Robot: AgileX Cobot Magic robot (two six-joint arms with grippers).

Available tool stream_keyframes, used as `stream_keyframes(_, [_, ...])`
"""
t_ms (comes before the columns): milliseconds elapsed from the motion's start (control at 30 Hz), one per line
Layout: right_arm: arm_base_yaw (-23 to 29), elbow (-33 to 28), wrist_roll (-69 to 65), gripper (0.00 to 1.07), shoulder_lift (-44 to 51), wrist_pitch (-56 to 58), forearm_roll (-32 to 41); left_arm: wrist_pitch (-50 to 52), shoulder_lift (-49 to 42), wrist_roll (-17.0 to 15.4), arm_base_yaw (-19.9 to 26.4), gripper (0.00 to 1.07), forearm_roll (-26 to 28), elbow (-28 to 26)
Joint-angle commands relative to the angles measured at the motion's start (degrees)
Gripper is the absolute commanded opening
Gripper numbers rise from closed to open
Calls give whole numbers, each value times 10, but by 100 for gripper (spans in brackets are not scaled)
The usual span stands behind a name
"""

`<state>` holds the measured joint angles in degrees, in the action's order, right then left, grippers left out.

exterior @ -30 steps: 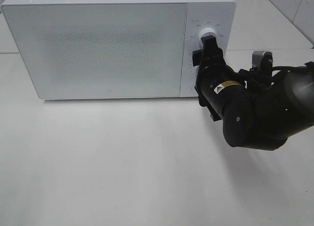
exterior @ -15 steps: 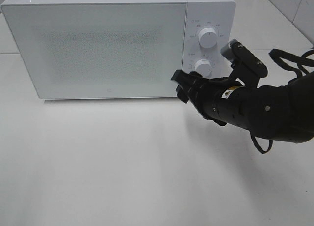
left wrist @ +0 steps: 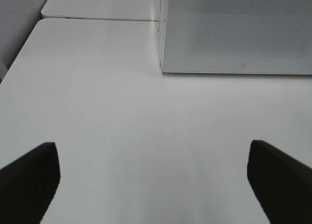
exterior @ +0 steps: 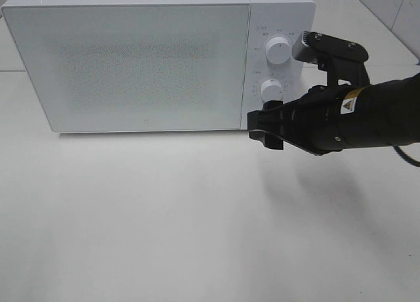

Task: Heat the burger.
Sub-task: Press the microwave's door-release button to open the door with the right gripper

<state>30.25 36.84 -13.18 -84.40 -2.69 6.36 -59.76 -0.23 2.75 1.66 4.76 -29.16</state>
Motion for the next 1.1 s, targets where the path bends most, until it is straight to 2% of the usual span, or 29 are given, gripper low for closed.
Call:
stream_keyframes(33, [-4,0,12,66,55,101,-47,3,-13,-1,1,100,-1,2])
stream_keyframes(67, [-4,0,12,66,55,101,-47,3,-13,-1,1,100,-1,2])
stream_keyframes(133, [-4,0,12,66,118,200,-49,3,-13,-1,1,100,-1,2])
stream_keyframes(233, [-4,0,12,66,131,222,-49,3,-13,-1,1,100,-1,2])
stream_keyframes(533, [-4,0,21,66,281,383,-49,3,-13,-1,1,100,-1,2])
stream_keyframes(600, [-4,0,23,66,347,455,-49,3,-13,-1,1,100,-1,2])
stream_keyframes(900, [-4,0,23,66,450,548,-64,3,-13,-1,1,100,-1,2])
stream_keyframes(967, [-4,0,23,66,506,610,-83,3,-13,-1,1,100,-1,2])
stream_keyframes(1100, [-4,0,22,66,544,635,-109,3,-13,-1,1,100,-1,2])
